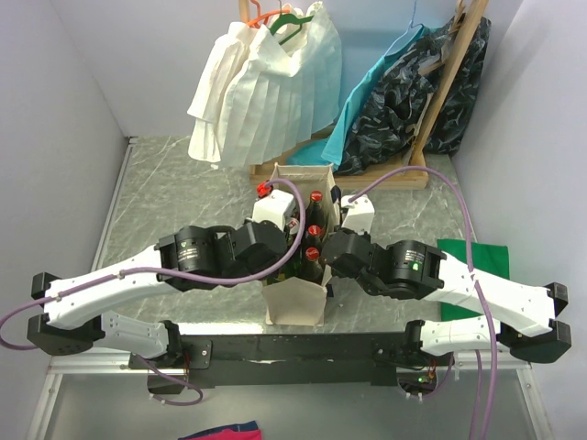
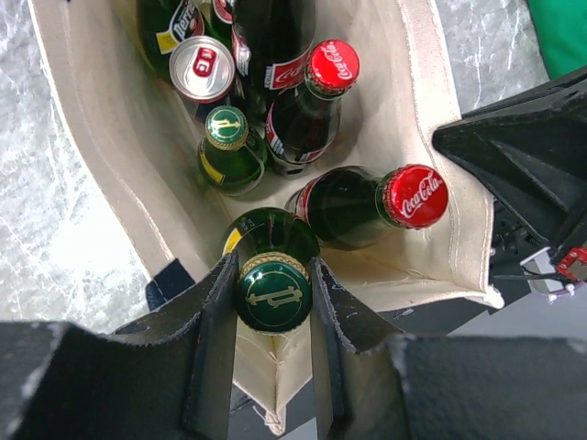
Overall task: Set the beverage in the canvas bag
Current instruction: Place the drink in the canvas bag.
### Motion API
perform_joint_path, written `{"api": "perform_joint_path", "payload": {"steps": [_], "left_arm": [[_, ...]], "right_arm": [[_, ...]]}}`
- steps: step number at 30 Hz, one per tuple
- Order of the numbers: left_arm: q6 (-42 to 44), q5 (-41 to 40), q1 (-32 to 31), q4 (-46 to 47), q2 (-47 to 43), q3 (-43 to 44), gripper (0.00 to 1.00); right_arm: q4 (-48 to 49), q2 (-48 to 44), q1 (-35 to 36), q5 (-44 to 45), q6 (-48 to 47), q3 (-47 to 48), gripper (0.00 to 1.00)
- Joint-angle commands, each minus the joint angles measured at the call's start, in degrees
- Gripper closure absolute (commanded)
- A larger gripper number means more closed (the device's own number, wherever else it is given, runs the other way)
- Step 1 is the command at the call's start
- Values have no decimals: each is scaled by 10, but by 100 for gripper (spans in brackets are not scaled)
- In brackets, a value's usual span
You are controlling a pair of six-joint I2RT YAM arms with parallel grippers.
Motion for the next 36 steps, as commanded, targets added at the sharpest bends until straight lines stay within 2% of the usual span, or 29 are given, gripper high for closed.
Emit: {"api": "perform_joint_path", "payload": {"steps": [1, 36], "left_arm": [[-29, -24, -7, 58, -25, -3, 99], [-66, -16, -11, 77, -21, -69, 99]], "right_arm": [[23, -10, -5, 29, -2, 6, 100], [31, -13, -11, 19, -2, -2, 100]]}}
